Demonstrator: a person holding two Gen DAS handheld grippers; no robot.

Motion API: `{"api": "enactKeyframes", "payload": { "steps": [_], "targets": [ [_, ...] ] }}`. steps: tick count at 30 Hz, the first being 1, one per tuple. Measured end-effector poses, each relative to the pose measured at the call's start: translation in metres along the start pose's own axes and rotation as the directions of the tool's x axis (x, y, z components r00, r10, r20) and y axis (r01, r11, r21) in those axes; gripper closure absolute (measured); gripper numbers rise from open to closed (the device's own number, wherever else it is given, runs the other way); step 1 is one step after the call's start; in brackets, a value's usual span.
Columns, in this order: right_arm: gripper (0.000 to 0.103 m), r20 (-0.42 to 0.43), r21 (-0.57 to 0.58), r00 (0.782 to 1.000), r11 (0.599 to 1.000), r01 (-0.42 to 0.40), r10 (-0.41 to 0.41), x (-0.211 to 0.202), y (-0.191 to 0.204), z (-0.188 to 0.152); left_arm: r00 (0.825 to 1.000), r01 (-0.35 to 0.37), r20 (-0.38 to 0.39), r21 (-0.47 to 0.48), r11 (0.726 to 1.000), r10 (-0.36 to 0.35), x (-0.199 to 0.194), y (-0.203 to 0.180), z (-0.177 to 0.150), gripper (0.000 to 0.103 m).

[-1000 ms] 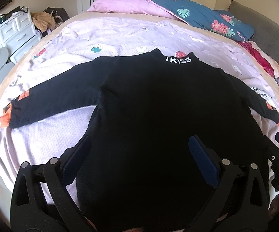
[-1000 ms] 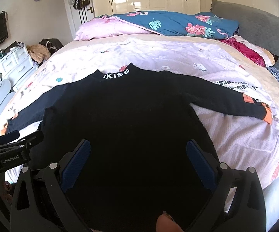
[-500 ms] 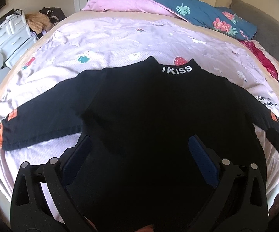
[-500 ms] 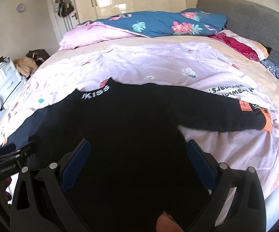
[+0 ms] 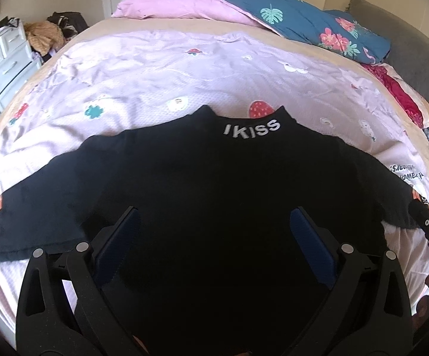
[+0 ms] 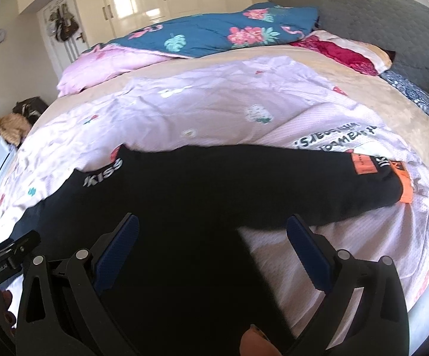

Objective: Fold small clothes
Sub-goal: 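Move the right tool to the orange cuff and grasp the sleeve end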

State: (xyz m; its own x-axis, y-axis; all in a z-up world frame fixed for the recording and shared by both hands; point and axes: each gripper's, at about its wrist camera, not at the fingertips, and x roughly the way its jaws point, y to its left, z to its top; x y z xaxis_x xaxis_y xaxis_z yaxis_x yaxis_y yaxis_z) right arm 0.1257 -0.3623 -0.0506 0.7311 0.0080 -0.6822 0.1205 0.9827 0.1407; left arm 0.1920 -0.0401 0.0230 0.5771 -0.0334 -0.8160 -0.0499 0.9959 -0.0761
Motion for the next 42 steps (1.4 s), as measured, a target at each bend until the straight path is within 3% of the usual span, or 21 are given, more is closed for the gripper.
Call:
{"api": "enactKeyframes", "payload": {
  "steps": [15,22,26,34,35,38,40,42],
  "targets": [
    [0.004,-0.050,0.248,0.986,0.955,0.164,-0.157,0.041,-0.076,0.025,0.998,0.026,-0.061,0.075,0.997,-0.021,0.050,-0.056,0.031,0.009],
    [0.004,-0.107,0.374,0.959,0.883,0.283,-0.262,0.053,-0.132,0.017,0.995,0.070,-0.079,0.088,0.994,-0.063,0.064,-0.075,0.034,0.009],
    [0.004,-0.119,0.466,0.954,0.833,0.299,-0.277,0.055,-0.166,0.009,0.995,0.076,-0.079,0.087,0.993,-0.069,0.069,-0.080,0.036,0.009],
    [0.005,-0.147,0.626,0.962,0.731,0.272,-0.232,0.070,-0.227,-0.003,0.995,0.053,-0.084,0.089,0.995,-0.046,0.077,-0.083,0.038,0.009],
    [0.007,-0.139,0.640,0.964,0.722,0.263,-0.227,0.071,-0.232,-0.002,0.995,0.051,-0.085,0.088,0.995,-0.044,0.078,-0.083,0.038,0.009],
    [0.025,-0.130,0.676,0.966,0.692,0.252,-0.224,0.073,-0.246,0.004,0.996,0.046,-0.086,0.080,0.996,-0.039,0.079,-0.082,0.040,0.009],
    [0.040,-0.118,0.732,0.970,0.641,0.229,-0.211,0.073,-0.262,0.005,0.996,0.044,-0.083,0.072,0.996,-0.038,0.079,-0.081,0.042,0.009],
    [0.069,-0.104,0.769,0.972,0.604,0.212,-0.209,0.074,-0.272,0.007,0.996,0.042,-0.078,0.067,0.997,-0.037,0.077,-0.079,0.044,0.009]
  ]
}}
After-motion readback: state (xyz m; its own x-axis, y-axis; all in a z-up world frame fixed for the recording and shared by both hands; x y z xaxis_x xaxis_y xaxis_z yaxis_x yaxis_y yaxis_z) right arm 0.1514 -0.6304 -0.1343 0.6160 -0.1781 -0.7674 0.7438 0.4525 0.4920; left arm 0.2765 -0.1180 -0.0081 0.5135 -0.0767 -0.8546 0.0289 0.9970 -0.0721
